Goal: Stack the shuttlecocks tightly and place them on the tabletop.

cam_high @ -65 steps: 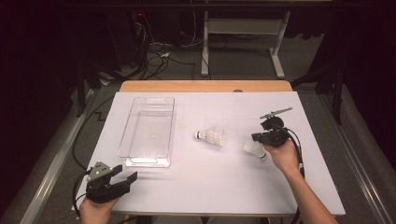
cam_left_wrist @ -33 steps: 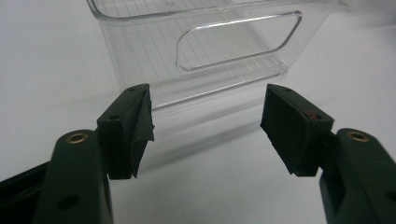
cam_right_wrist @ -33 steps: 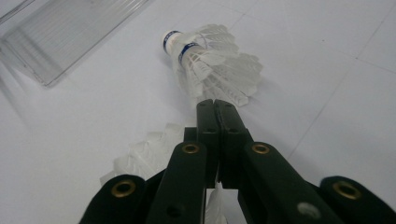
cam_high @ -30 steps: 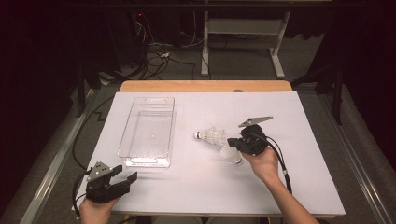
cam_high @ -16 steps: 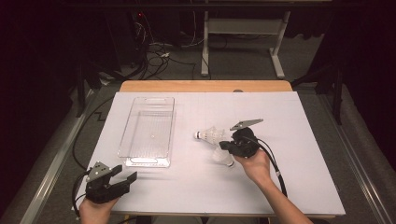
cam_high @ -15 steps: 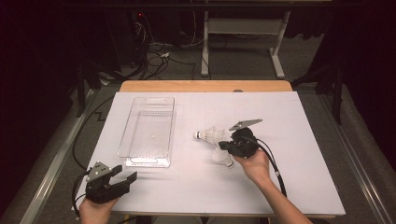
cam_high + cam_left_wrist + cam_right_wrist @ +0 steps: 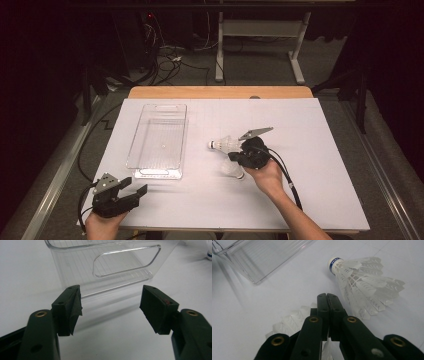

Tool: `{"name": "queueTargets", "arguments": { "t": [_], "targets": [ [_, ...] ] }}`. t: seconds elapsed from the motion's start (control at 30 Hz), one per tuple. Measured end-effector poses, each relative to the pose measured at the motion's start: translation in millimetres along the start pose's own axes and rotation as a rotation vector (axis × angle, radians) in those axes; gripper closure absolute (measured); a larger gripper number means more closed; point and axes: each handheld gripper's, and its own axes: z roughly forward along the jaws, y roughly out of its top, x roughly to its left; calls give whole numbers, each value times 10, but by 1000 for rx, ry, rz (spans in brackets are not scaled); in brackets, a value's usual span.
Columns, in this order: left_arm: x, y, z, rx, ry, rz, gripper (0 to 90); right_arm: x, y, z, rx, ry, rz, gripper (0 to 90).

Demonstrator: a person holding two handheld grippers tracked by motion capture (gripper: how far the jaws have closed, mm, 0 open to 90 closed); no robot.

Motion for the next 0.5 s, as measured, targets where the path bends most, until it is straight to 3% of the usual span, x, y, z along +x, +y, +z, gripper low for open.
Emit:
{"name": "queueTargets", "arguments": {
  "t": [0.33, 0.5],
  "targets": [
    [-11, 8, 13, 9, 0, 18, 342, 21, 30, 38, 22, 10, -11, 891],
    [-19, 3, -11, -11, 3, 17, 343, 33, 12, 4, 37, 7, -23, 878]
  ]
}}
